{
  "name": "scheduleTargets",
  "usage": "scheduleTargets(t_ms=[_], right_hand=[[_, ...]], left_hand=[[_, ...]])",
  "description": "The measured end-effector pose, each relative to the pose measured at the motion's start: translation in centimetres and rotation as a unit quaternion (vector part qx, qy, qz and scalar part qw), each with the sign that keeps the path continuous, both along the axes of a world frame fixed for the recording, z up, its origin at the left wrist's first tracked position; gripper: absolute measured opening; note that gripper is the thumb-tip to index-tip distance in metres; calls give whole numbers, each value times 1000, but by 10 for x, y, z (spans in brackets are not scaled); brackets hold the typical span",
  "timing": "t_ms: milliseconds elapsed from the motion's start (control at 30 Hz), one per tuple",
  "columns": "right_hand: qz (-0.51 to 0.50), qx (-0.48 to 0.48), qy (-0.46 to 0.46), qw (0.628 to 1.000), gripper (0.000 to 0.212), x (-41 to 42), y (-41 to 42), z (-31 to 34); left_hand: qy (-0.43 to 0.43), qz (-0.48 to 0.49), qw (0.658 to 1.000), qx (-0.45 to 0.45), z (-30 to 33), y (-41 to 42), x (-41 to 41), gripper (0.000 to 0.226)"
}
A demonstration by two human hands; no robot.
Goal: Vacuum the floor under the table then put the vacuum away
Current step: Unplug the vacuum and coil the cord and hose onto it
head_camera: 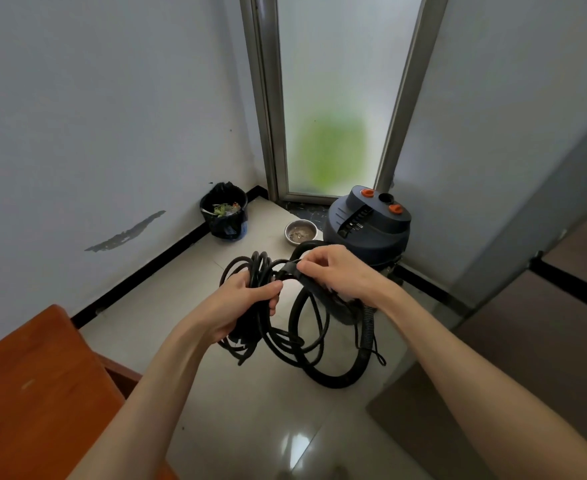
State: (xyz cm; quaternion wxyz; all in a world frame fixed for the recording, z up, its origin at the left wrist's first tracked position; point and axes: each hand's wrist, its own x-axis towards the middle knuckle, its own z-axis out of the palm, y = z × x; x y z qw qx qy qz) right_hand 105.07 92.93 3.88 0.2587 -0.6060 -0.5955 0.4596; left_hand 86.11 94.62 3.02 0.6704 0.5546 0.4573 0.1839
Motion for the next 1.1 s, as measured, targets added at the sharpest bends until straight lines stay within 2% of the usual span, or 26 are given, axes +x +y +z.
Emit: scheduleTargets(t_ms=[133,233,367,433,467,533,633,667,767,867,967,1033,1100], right_hand=[[-56,-105,121,985,22,19,5,0],[-94,-150,145,973,21,31,10,-14],[-206,-110,94,968,17,47,21,-43],[-213,-70,119,967,21,56,22,-51],[-194,-58,136,970,28,58,20,-54],[-143,-54,113,982,37,63,16,-64],[-102,-77,-20,992,30,73,11,-99],[-111,-85,-50,989,30,77,11,-112],[-136,-119,-61,982,40,89,15,-137],[-156,-163,-76,971,45,101,23,-159],[-192,-194,-80,959,39,117,37,-181],[-231,-175,-97,952,31,124,50,-185],[-285,-118,-126,943,26,127,68,-179]], left_hand=[[44,-37,998,1,7,5,-4,24],[55,-23,998,3,9,9,-6,29],[-14,22,1000,11,17,9,-5,25],[-74,73,995,4,22,14,-5,28],[-110,107,988,-2,24,18,-5,27],[-191,171,966,-13,28,31,-4,27],[-278,227,933,-4,34,53,0,18],[-295,240,925,5,36,61,3,16],[-327,279,903,-4,35,83,14,26],[-361,317,875,-67,19,106,24,26],[-408,362,826,-145,1,135,36,29],[-431,394,793,-177,-7,160,46,30],[-418,408,790,-188,-15,190,58,30]])
